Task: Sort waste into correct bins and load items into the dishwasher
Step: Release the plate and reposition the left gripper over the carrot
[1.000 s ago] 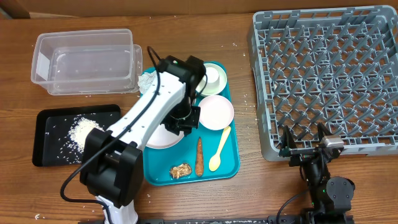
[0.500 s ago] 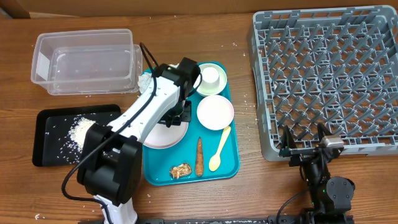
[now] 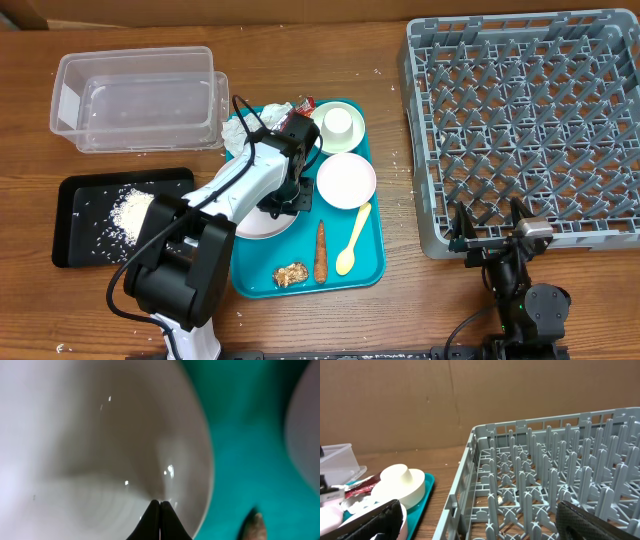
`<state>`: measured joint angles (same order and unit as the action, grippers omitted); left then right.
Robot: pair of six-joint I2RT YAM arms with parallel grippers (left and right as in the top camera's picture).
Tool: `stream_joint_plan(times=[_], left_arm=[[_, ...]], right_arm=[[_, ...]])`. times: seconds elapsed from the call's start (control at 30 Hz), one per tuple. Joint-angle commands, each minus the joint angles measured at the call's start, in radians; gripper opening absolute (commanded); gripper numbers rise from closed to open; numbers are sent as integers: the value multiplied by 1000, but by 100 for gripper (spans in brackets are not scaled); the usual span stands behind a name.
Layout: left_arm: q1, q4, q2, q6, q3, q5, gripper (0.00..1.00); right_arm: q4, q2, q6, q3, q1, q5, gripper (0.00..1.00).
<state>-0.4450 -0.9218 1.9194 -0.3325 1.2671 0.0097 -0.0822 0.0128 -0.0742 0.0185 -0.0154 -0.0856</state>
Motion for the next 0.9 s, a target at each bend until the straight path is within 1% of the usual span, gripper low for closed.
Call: stream_joint_plan(times=[0.0,0.13,0.3,0.43,0.63,0.77,0.87], left_arm=[[-2,52,11,86,-2,25,4],[-2,95,23,90,-2,32,4],[-2,150,24,128,-2,104,4],[-2,158,24,128,-2,103,4],[1,227,24,145,2,92,4],[2,198,23,146,23,89,4],[2,106,15,145,96,76,4]], right_arm=[[5,-8,3,-10,-4,10,100],[5,-8,3,-10,-4,10,100],[5,-8,3,-10,-4,10,100],[5,-8,3,-10,-4,10,100],[5,-8,3,-10,-4,10,100],[5,-8,3,-10,-4,10,100],[5,-8,3,-10,-4,10,100]])
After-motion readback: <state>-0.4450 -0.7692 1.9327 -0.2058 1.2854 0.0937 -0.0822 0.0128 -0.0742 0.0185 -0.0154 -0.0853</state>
